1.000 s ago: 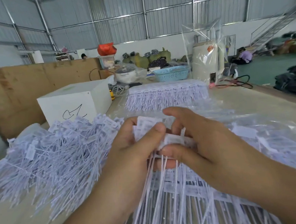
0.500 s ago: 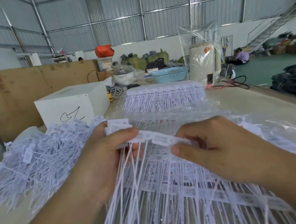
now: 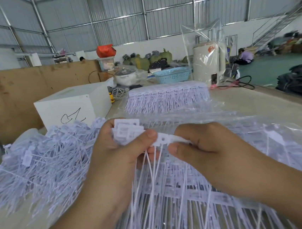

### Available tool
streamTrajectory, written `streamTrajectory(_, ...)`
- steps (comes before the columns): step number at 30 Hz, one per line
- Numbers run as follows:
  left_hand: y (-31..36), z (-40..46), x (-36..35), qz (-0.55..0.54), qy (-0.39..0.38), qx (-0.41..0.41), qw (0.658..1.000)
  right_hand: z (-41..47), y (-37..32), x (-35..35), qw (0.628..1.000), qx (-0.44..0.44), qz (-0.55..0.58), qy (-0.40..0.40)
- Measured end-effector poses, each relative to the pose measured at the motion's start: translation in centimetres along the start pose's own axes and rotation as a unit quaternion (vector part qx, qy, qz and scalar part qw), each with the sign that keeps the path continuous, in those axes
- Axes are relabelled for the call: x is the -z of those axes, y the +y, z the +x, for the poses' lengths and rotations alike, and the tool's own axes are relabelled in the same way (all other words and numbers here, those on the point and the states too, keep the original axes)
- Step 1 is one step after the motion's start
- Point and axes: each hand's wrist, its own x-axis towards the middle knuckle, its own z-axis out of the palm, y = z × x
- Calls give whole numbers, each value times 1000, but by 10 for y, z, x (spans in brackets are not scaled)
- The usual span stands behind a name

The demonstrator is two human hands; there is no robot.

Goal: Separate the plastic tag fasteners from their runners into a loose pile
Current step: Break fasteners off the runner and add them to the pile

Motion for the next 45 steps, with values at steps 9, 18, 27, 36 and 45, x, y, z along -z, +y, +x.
streamTrajectory(9,17,14,22,-70,86,36,993,-3,-9,15,970,11,170,171)
streamTrajectory(18,4,-8,-8,27,-25,-1,999,0,4,-8,987,-6,154,-38)
streamTrajectory(27,5,-3,-2,34,4,-15,999,2,10,2,982,-63,157,-89)
streamTrajectory(36,7,6,8,-69,35,17,997,6,3,5,961,-79,241,112)
streamTrajectory(45,2,-2,-1,23,-22,-6,999,5,14,-10,964,-68,255,-12)
